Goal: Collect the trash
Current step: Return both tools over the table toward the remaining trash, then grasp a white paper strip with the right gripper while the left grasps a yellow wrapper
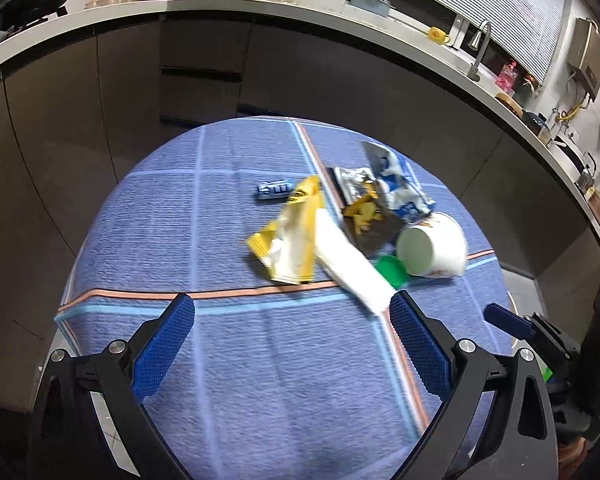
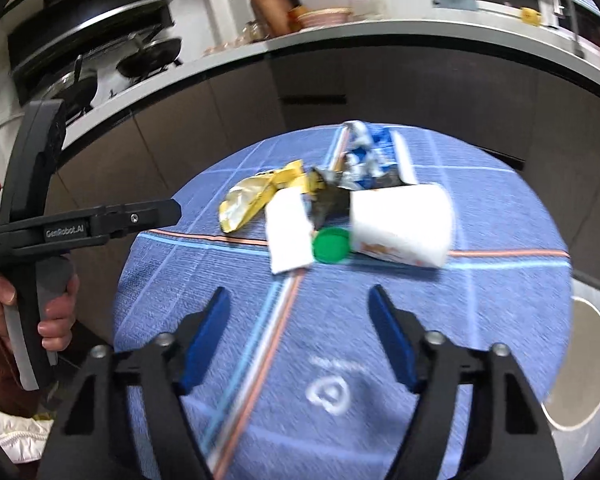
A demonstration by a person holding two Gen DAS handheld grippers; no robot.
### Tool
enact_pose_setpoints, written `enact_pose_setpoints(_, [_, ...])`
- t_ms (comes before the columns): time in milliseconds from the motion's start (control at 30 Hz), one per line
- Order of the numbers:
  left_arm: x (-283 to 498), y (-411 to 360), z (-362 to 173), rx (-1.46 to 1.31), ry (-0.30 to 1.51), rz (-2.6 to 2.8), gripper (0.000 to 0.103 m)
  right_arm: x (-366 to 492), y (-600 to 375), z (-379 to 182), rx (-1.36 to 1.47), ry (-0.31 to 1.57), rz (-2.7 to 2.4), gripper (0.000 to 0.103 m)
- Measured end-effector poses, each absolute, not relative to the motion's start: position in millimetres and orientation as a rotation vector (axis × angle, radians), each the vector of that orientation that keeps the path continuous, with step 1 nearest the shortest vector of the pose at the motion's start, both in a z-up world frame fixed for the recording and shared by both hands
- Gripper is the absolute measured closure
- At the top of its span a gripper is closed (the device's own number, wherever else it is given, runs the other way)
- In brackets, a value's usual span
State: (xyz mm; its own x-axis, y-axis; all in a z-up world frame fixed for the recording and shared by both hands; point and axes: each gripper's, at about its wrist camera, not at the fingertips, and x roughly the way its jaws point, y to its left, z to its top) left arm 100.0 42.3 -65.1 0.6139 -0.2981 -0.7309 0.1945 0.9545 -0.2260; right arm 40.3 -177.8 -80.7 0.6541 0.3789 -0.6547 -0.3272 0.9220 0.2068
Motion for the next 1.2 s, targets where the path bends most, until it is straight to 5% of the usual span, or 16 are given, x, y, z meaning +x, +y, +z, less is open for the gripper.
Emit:
enact_pose_setpoints(333, [124,58,-72,-0.129,0.870,-0.320,0.011,108,-136,-105,0.000,0.834,0.437,0.061])
enact_pose_setpoints(867, [186,31,-82,-0.048,0.894,-0.413,0.018,161,-114,-123,-0.044,0.902,0.433,0.061])
enact_pose_setpoints(933, [193,28,-87,-0.051,0.913,-0.429,0.022,160,-111,-123,-0.056,0.905,0.431,0.077])
enact_pose_setpoints(1033, [201,25,-94,-0.057,0.933,-0.436,0.030,153,-108,-121,-0.071,0.904,0.427,0.087])
enact_pose_setpoints(1200, [213,20,-104,-0.055,0.960,-0.436,0.034,133,-111,-117,-0.072,0.905,0.420,0.089])
